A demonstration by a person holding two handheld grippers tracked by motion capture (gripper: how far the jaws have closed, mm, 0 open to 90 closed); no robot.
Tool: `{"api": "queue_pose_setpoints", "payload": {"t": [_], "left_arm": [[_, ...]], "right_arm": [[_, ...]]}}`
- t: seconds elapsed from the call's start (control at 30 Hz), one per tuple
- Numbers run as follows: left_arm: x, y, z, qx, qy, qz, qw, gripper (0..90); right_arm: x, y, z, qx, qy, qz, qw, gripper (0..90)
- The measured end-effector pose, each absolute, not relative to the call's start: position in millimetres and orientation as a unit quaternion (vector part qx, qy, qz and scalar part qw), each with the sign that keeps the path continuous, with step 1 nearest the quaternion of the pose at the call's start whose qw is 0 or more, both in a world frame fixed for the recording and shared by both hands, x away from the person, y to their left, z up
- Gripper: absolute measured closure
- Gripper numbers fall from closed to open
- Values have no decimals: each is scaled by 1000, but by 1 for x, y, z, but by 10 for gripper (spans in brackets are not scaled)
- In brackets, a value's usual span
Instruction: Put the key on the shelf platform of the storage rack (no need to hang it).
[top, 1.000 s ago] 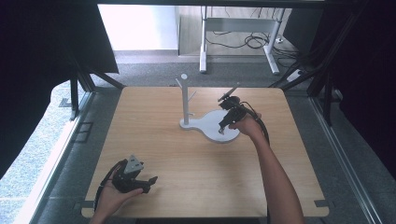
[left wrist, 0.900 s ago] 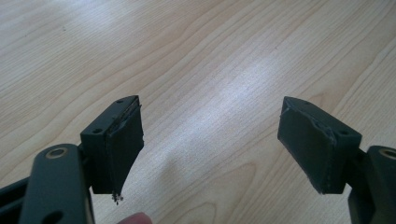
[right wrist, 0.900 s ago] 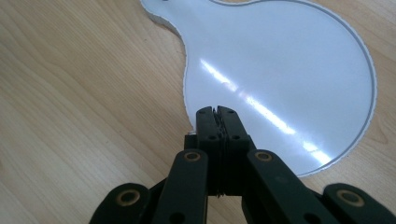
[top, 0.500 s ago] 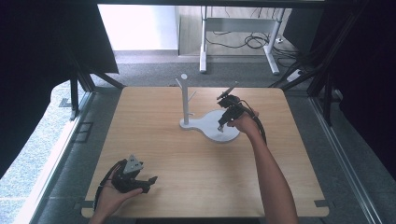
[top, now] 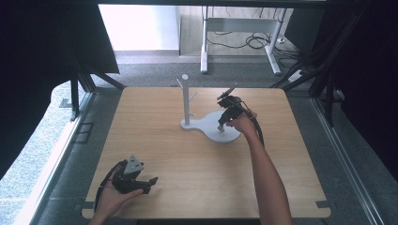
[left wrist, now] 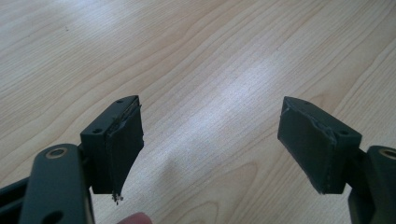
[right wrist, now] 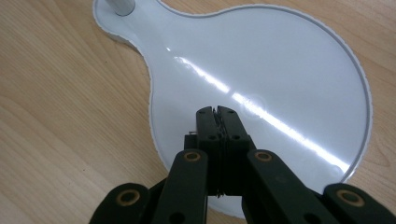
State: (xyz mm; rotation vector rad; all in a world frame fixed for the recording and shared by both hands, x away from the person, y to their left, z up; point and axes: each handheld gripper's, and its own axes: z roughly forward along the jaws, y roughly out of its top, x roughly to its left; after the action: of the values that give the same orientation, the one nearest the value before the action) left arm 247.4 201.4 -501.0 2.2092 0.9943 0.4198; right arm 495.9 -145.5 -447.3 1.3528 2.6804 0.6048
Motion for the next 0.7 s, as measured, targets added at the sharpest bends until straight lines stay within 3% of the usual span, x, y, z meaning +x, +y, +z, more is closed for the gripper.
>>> {"api": "queue_pose_setpoints", "payload": {"t": [0.7], "left_arm": [[248, 199, -504, 850, 379, 159, 329, 225]], "right_arm": [[511, -140, -474, 461, 863, 202, 49, 895]]}}
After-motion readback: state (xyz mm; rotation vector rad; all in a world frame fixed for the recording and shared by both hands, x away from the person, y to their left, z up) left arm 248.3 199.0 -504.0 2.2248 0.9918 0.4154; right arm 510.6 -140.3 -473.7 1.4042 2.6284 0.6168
